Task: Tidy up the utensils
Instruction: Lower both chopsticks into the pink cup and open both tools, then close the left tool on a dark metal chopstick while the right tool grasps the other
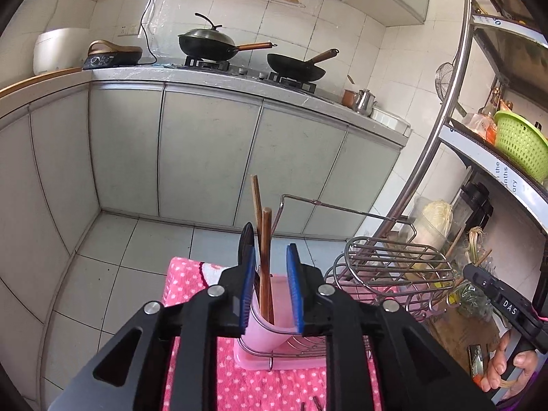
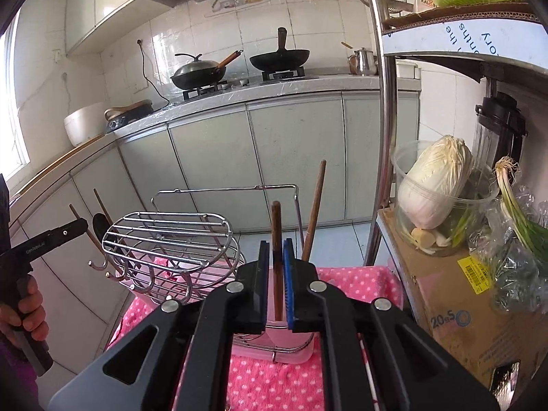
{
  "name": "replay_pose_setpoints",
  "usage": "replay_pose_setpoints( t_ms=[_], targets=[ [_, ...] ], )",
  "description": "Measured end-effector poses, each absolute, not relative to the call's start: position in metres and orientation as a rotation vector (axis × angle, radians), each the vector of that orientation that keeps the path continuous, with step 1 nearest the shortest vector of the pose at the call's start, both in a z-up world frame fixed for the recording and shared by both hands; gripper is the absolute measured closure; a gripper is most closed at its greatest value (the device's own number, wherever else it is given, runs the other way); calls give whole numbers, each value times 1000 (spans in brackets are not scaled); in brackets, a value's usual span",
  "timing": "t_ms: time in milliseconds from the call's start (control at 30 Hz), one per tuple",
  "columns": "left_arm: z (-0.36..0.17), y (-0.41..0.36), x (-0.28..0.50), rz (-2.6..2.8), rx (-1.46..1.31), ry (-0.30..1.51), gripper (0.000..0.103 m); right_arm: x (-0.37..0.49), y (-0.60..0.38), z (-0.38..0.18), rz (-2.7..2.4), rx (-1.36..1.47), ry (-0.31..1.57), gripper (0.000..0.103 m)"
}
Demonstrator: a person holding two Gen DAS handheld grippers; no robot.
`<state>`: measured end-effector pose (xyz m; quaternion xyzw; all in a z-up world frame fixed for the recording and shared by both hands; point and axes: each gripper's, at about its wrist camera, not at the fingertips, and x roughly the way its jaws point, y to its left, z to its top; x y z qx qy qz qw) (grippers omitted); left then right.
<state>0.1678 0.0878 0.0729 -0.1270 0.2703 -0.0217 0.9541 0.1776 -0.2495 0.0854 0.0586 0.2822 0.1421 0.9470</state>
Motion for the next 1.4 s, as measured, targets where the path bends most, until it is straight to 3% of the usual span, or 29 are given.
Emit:
replay_pose_setpoints(
  t_ms=[100, 133, 367, 467, 733, 967, 1167, 1400],
  targets=[
    [79, 91, 158, -40, -254, 522, 76, 170, -254, 89, 286, 125, 562, 66],
    [81, 91, 155, -37, -252, 515, 75, 168, -255, 89, 285, 126, 559, 65],
    [88, 93, 121, -56, -278, 490, 73, 129, -259, 93, 274, 97, 518, 65],
    [84, 90, 104, -77, -274, 496, 73, 107, -259, 92, 270, 77, 496, 59],
    [47, 65, 83, -172, -256, 647, 73, 71, -252, 61, 332, 139, 560, 59],
    [-9, 37, 81, -198, -190, 820, 73, 74, -223, 17, 377, 56, 795, 59],
    [-58, 25, 94, -236, -226, 1014, 74, 86, -217, -27, 414, 146, 967, 59],
    [-97, 8, 113, -259, -211, 1161, 84, 98, -218, -64, 427, 250, 1115, 59]
  ],
)
